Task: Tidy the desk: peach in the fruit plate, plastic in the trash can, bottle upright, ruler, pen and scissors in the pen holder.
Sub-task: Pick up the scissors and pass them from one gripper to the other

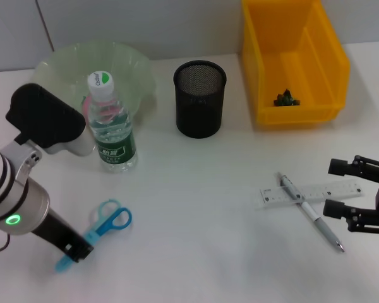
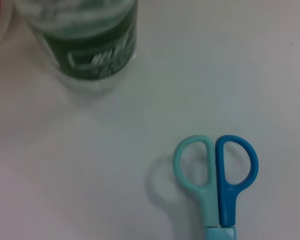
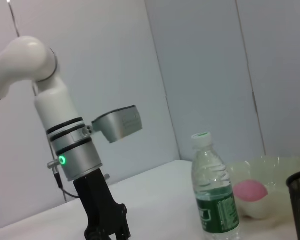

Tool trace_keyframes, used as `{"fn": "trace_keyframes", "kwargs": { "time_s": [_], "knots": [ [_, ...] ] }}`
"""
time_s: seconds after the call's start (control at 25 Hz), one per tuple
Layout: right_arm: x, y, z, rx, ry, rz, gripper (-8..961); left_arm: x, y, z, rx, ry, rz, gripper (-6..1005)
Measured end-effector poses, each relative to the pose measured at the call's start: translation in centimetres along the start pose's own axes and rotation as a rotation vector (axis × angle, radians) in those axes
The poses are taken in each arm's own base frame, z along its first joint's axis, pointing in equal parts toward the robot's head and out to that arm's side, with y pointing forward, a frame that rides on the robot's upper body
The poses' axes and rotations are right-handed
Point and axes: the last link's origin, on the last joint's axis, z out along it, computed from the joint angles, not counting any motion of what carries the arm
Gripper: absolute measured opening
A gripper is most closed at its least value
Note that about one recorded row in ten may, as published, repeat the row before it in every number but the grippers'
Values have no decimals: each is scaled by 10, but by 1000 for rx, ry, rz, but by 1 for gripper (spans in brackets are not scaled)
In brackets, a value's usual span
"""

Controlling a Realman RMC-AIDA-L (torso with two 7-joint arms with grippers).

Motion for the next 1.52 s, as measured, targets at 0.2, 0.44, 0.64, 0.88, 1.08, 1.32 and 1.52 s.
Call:
{"fn": "trace_keyframes", "kwargs": {
  "time_s": [0.2, 0.44, 0.64, 0.88, 1.08, 1.32, 1.52],
  "knots": [
    [-7, -3, -12, 82, -93, -2, 833, 17, 12, -21, -8, 175, 59, 222],
    [-18, -2, -23, 142, -259, -8, 833, 48, 33, -37, -14, 497, 182, 230],
    [-24, 4, -23, 173, -433, -9, 833, 65, 48, -30, 14, 666, 246, 236],
    [-16, 10, -9, 214, -601, 52, 830, 70, 52, -30, 33, 778, 240, 243],
    [-13, 7, 11, 214, -648, 72, 823, 72, 57, -28, 32, 897, 250, 250],
    [-6, 3, 34, 244, -660, 102, 816, 79, 71, -3, 66, 948, 293, 257],
    [-4, 0, 51, 247, -651, 134, 810, 81, 71, 0, 73, 949, 291, 264]
  ]
}}
